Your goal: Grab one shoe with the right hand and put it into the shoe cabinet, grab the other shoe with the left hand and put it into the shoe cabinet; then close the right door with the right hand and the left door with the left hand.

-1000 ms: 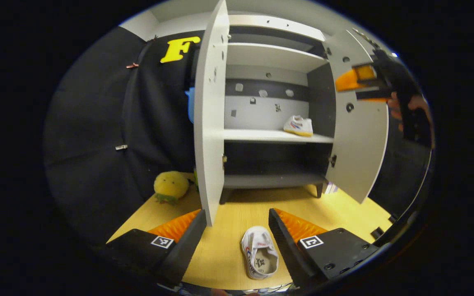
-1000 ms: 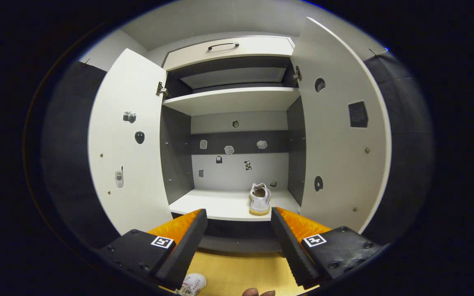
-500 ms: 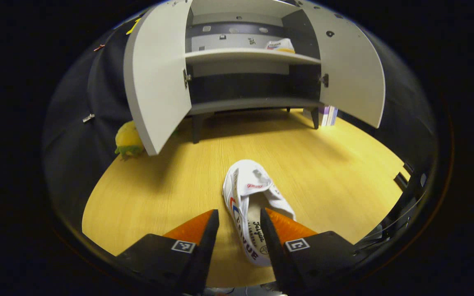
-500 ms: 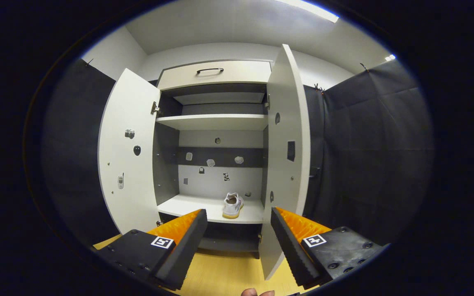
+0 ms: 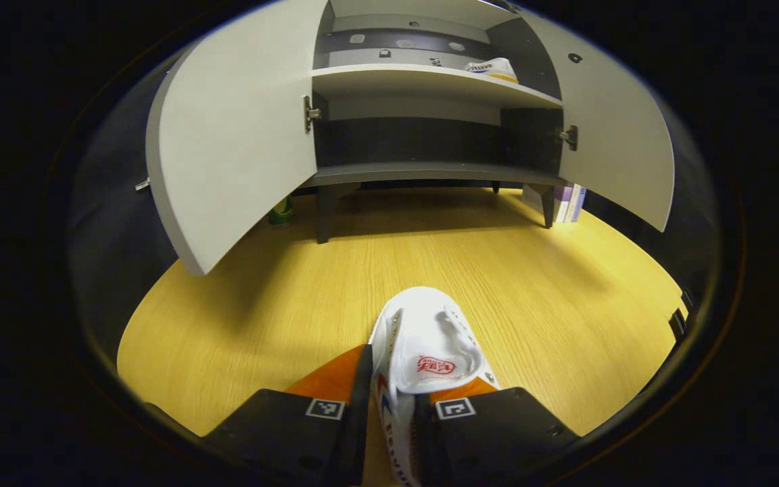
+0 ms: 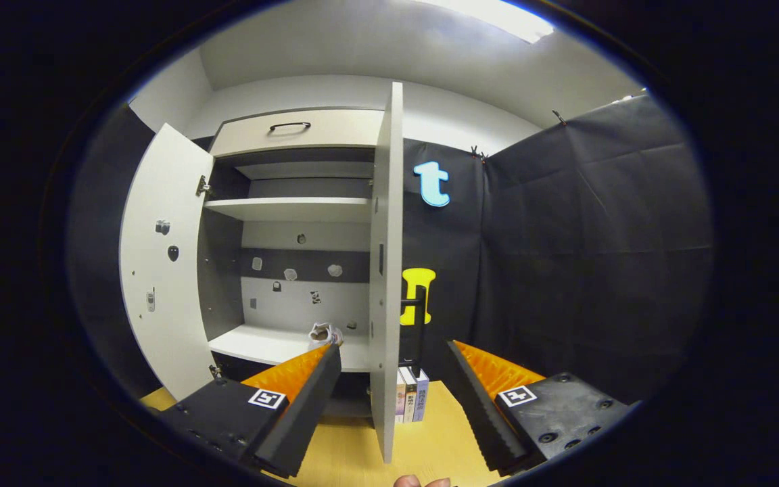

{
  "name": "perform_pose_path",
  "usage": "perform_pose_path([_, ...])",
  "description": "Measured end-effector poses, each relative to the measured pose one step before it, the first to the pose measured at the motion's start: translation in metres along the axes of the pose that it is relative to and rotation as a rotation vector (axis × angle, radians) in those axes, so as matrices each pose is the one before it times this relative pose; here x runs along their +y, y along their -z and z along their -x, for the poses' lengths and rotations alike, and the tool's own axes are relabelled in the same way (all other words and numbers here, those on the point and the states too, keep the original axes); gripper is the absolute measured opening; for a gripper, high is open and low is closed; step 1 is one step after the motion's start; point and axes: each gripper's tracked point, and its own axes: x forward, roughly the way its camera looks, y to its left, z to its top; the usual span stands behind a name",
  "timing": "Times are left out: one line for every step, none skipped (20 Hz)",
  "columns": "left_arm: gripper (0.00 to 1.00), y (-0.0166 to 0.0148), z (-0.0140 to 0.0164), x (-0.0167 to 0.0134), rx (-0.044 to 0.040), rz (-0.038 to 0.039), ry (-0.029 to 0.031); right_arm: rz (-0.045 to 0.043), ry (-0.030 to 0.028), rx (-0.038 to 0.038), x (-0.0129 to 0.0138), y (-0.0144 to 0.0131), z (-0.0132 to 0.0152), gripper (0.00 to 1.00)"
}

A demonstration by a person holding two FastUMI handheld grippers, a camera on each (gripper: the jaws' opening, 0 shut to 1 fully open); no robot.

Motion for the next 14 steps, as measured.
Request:
perform_pose_path([0.29, 0.00395, -0.00268, 0.00414, 0.00734, 0.00385, -0.01593, 0.00678, 0.01718, 0.00203, -0.00763, 0.00169, 0.00087, 0.98])
perform_pose_path([0.2, 0.00478, -0.00062, 0.00184, 0.01625, 0.00287, -0.0119, 0.00741, 0.01244, -0.00054, -0.0066, 0.00041, 0.00018, 0.98])
perform_pose_path([0.19, 0.0007, -0.00122, -0.00002, 0.00467, -0.00647, 0.00045, 0.00511, 0.01037, 0.00123, -0.00524, 0.00033, 0.00003, 0.98])
perform_pose_path([0.16, 0.00019, 0.00125, -0.00011, 0.01641, -0.01023, 0.00266, 0.00142, 0.00455, -0.00141, -0.00363, -0.00038, -0.00086, 0.98])
perform_pose_path([0.14, 0.00025, -0.00045, 0.0018, 0.01637, -0.00733, 0.00307, -0.00291, 0.00316, -0.00091, -0.00327, -0.00072, -0.00113, 0.98])
perform_pose_path([0.07, -0.00136, 0.00007, 0.00039, 0.02017, 0.00319, 0.00663, -0.00733, -0.00096, 0.00014, -0.00075, 0.00042, -0.00139, 0.98])
perform_pose_path([0.06, -0.00159, 0.00157, -0.00001, 0.01989, 0.01612, 0.00917, -0.00806, -0.00256, 0.00127, -0.00091, 0.0007, -0.00112, 0.98])
perform_pose_path([0.06, -0.00371, 0.00318, -0.00264, 0.01222, 0.02582, 0.01662, -0.00844, -0.00497, 0.0024, -0.00034, 0.0008, -0.00114, 0.98])
perform_pose_path([0.05, -0.00446, 0.0074, -0.00329, 0.0021, 0.01883, 0.00975, -0.00832, -0.00751, 0.00458, -0.00019, 0.00058, -0.00098, 0.98])
perform_pose_path([0.05, -0.0085, 0.00799, -0.00226, -0.01361, -0.00136, -0.0014, -0.0102, -0.00731, 0.00161, -0.00003, 0.00062, -0.00152, 0.98])
perform_pose_path([0.05, -0.00938, 0.00871, -0.00106, -0.01494, -0.00608, -0.007, -0.0093, -0.00808, 0.00138, -0.00026, -0.00018, -0.00149, 0.98])
perform_pose_path([0.05, -0.01132, 0.00805, -0.00124, -0.01231, 0.00842, -0.0033, -0.00869, -0.00545, 0.00126, -0.00166, 0.0006, -0.00166, 0.98])
perform_pose_path([0.05, -0.01276, 0.00908, -0.00278, -0.01087, 0.01948, -0.00131, -0.00733, -0.00669, 0.00254, -0.00186, 0.00049, -0.0017, 0.98])
perform_pose_path([0.05, -0.01329, 0.0082, -0.00218, -0.00971, 0.02093, -0.00768, -0.00735, -0.00409, 0.00461, -0.00234, 0.00139, -0.00171, 0.98])
